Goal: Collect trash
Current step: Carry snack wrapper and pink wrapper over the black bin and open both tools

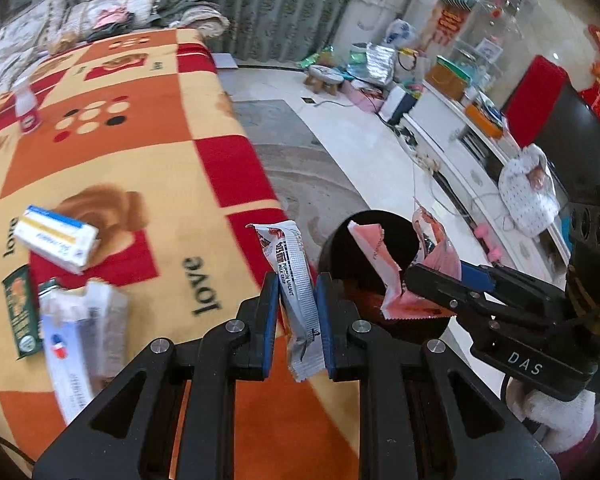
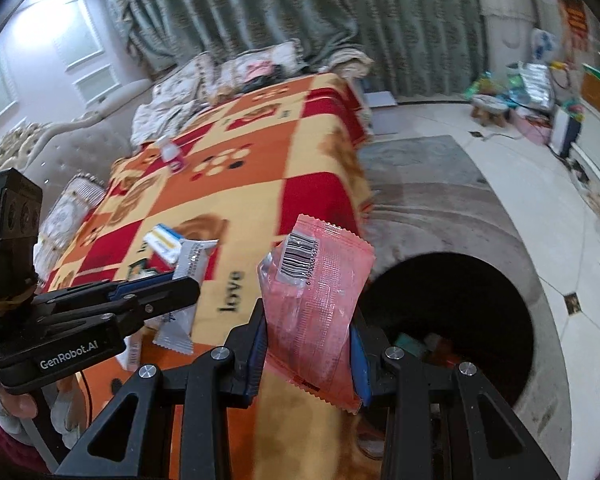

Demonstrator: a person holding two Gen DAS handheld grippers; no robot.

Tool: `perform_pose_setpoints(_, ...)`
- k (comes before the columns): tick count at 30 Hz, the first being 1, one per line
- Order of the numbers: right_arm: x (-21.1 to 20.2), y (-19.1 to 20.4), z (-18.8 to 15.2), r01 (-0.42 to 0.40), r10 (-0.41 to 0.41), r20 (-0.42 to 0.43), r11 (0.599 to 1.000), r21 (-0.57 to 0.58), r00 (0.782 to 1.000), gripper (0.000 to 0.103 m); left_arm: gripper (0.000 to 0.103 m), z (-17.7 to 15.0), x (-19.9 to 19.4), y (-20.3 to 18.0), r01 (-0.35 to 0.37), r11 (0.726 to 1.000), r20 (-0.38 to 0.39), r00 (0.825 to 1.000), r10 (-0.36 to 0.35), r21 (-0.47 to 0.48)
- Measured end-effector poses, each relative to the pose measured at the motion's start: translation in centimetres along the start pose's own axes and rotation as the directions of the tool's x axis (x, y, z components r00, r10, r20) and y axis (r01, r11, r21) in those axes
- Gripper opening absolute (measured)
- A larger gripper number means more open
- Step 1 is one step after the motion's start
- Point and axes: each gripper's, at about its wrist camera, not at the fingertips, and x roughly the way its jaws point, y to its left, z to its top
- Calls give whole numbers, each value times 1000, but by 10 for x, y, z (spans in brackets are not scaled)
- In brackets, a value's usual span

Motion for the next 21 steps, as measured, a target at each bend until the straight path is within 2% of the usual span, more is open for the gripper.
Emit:
perform_pose_setpoints(7, -8, -41, -9, 55, -54, -6, 996, 68, 999, 34, 16, 4, 25, -21, 37, 999, -41, 999, -36, 13)
perform_pose_setpoints(21, -3, -82, -21, 120, -116, -34, 983, 141, 993, 35, 16, 4, 59, -49, 127, 992, -96, 988, -125, 17)
